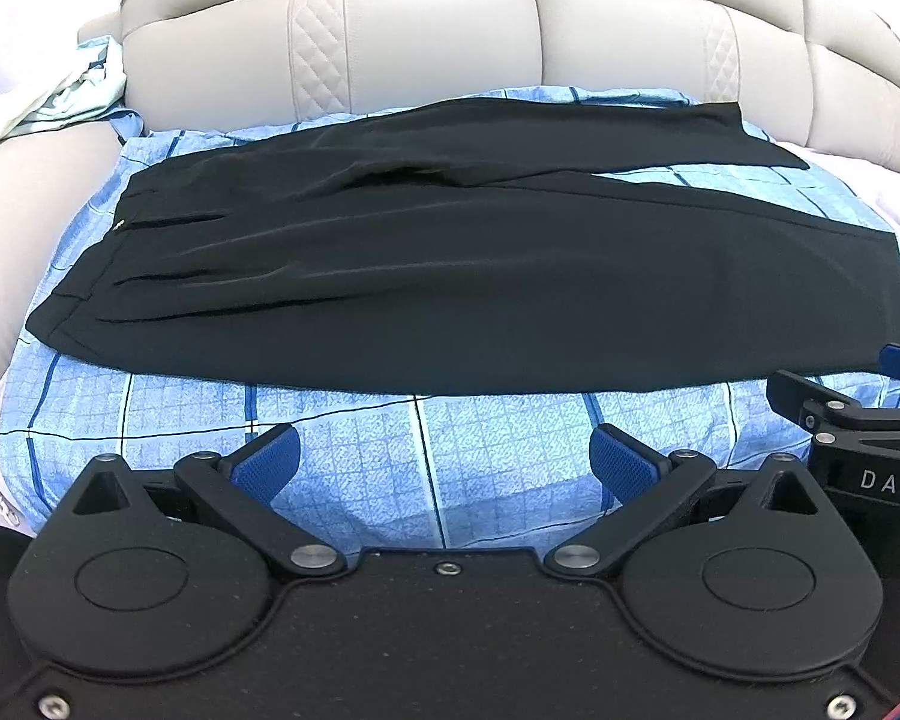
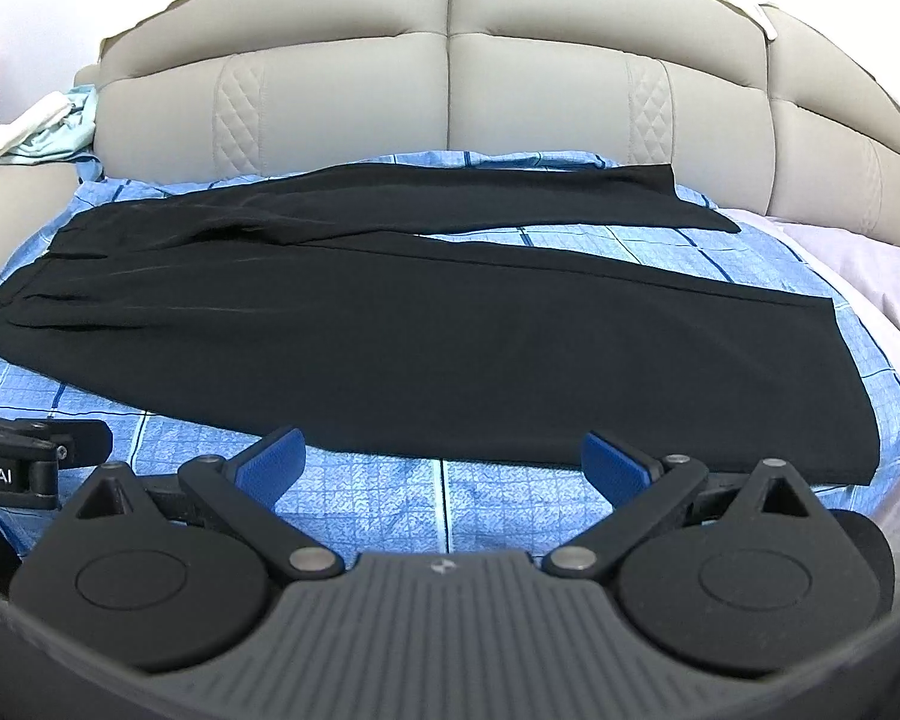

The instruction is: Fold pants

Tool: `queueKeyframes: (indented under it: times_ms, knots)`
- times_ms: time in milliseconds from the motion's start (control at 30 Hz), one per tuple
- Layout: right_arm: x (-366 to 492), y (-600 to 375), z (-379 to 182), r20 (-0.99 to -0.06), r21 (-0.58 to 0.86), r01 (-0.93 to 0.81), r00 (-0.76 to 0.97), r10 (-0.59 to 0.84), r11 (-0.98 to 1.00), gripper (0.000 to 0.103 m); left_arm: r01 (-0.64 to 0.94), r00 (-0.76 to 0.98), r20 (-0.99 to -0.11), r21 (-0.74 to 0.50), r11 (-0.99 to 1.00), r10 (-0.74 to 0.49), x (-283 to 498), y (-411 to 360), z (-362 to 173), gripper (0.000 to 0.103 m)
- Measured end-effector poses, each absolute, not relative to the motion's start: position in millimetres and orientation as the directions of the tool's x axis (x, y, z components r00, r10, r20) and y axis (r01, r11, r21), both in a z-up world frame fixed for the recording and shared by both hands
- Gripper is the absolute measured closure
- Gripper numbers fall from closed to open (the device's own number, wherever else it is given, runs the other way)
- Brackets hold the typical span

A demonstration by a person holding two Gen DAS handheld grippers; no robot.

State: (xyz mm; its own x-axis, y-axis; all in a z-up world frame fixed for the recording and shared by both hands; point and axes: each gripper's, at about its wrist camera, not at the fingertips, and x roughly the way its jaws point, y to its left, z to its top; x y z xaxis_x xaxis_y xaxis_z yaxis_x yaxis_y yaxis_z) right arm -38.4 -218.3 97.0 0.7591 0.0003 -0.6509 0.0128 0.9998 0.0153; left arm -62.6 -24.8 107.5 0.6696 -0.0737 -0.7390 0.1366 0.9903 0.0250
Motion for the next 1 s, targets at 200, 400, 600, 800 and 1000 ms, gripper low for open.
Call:
queueKeyframes:
  times_ms: [200,400,600,800,1000]
  knots:
    - [-36.9,-219.6,96.0,-0.652,0.018,0.011,0.758,0.003,1.000,0.000,0.135,0.666,-0.743,0.031,0.990,-0.068,-61.5,-24.7,104.2,0.000]
    - [-35.5,-222.4,95.2,-0.658,0.019,0.006,0.753,0.008,1.000,0.000,0.134,0.665,-0.744,0.035,0.990,-0.064,-61.3,-24.5,101.4,0.000]
    - [-35.7,-221.3,94.3,-0.659,0.017,0.001,0.752,0.010,1.000,0.000,0.134,0.665,-0.744,0.034,0.990,-0.064,-60.8,-25.0,100.5,0.000]
    - [-35.6,-220.4,94.3,-0.660,0.012,-0.002,0.751,0.010,1.000,0.000,0.132,0.666,-0.743,0.036,0.991,-0.061,-60.2,-26.4,99.0,0.000]
    - [-35.5,-220.3,94.3,-0.659,0.007,-0.002,0.752,0.006,1.000,0.000,0.128,0.665,-0.744,0.032,0.991,-0.062,-59.7,-25.1,98.7,0.000]
